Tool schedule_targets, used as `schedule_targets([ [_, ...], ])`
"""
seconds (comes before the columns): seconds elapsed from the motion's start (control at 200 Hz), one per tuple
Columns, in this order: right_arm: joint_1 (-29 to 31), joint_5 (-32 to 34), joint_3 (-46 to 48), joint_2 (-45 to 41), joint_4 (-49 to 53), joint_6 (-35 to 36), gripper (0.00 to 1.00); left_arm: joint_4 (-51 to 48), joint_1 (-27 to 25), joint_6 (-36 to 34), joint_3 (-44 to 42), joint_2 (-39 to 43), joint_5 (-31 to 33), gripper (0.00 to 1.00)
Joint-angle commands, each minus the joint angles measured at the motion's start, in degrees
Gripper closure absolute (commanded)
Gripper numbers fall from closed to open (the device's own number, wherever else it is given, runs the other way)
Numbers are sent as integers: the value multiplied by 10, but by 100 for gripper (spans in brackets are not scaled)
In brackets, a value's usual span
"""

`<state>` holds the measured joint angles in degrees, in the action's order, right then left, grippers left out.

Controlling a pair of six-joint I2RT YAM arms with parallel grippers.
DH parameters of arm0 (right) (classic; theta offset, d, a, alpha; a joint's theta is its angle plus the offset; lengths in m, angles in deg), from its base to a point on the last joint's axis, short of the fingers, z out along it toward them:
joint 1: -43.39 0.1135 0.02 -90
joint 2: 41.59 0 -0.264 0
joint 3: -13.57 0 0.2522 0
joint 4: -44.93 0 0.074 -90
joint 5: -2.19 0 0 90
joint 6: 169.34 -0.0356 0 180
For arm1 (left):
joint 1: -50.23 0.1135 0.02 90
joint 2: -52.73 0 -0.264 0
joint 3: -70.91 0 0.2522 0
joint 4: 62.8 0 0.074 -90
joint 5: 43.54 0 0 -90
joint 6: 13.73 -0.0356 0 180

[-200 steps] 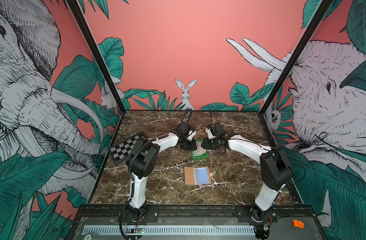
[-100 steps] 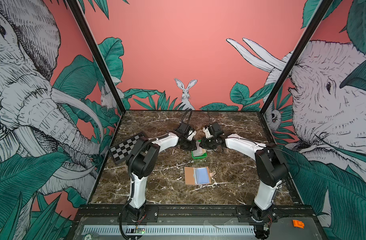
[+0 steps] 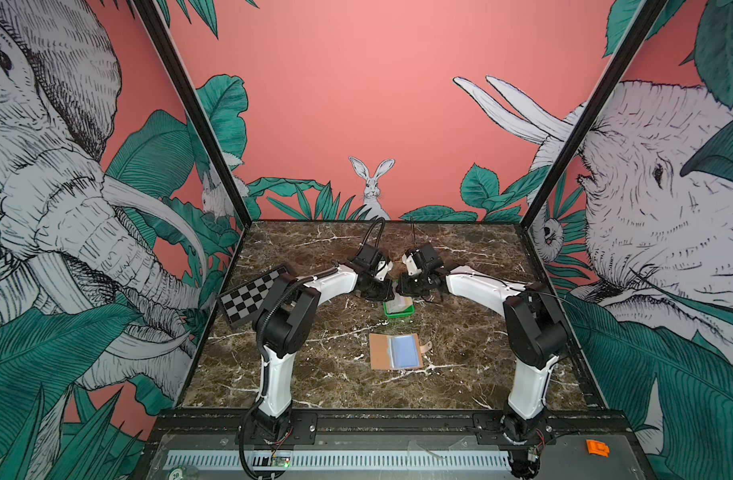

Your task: Put the credit cards into the card holder

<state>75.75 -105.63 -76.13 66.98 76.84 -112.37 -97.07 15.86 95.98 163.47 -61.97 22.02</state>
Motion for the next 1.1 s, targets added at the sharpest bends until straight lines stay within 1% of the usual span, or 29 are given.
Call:
schedule_targets([
  [0.0, 6, 1, -15, 12, -4, -1, 87, -21, -4, -3, 5, -11, 12, 80],
  [0.485, 10, 7, -23, 26, 2, 3, 90, -22, -3, -4, 4, -11, 12, 81],
  [0.885, 13, 16, -24, 33, 8, 8, 90, -23, -5, -4, 5, -12, 12, 81],
  [1.095, 14, 20, -24, 30, 9, 9, 94, -23, -5, -4, 4, -11, 12, 81],
])
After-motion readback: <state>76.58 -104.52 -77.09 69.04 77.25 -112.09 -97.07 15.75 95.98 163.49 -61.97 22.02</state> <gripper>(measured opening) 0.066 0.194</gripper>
